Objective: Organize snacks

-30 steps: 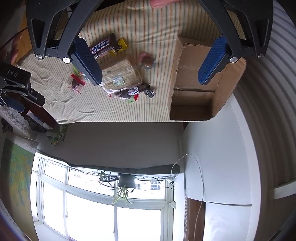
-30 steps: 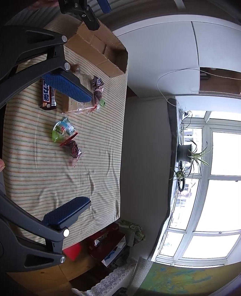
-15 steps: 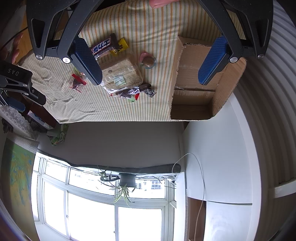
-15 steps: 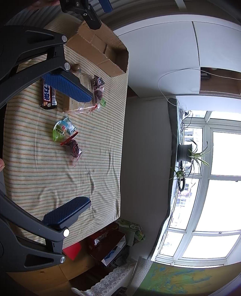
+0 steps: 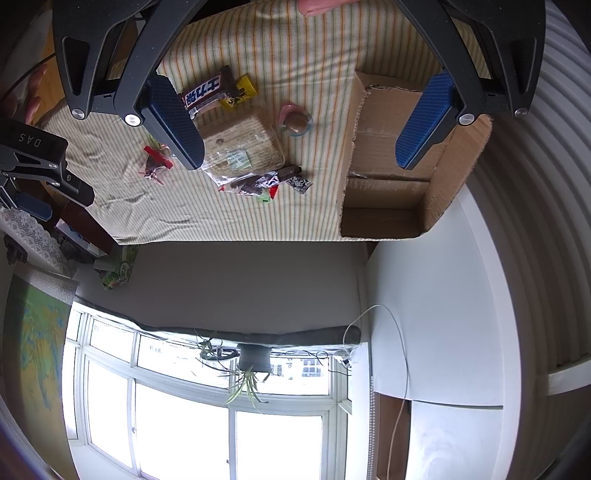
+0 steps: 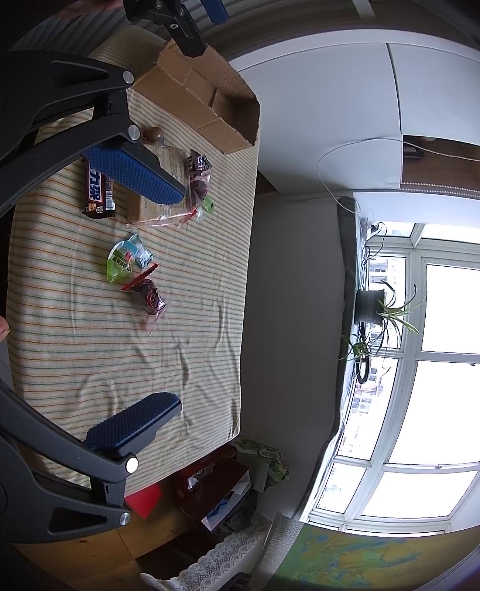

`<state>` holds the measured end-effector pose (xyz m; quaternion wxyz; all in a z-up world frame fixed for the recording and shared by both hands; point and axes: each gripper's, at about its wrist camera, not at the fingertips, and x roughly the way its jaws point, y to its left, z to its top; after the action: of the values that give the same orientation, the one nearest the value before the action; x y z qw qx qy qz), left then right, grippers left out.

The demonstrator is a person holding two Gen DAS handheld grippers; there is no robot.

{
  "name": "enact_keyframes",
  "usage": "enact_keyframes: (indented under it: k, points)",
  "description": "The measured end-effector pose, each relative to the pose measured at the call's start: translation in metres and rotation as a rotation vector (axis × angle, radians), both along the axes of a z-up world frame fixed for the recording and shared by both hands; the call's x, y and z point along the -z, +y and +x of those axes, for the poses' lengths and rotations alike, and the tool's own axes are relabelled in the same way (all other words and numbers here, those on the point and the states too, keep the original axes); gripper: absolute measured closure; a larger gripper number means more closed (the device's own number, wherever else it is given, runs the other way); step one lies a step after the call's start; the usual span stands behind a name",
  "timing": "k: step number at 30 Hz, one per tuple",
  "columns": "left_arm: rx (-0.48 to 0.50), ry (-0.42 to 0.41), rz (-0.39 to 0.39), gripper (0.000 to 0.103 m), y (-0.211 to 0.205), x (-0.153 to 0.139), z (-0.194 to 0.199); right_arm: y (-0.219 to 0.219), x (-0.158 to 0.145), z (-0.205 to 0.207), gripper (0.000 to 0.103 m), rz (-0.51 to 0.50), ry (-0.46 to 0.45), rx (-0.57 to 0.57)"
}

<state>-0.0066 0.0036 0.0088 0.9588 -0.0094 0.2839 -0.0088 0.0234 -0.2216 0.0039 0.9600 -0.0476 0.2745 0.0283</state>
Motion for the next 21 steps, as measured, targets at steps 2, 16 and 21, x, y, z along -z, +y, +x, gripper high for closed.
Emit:
enact_keyframes:
  k: [2,16,21]
  points:
    - [0.001,-0.001,0.000,0.000,0.0004,0.0000,-0.0001,0.0006,-0.0005,-0.0001,0.000,-0.001,0.000,0.000]
    - [0.002,-0.001,-0.001,0.000,0.0005,-0.0004,-0.0004,0.0012,-0.0011,0.0000,0.000,-0.003,0.005,0.000]
    - [0.001,-0.001,0.000,0.000,0.0003,-0.0004,-0.0006,0.0012,-0.0012,0.0000,0.000,-0.003,0.006,0.000]
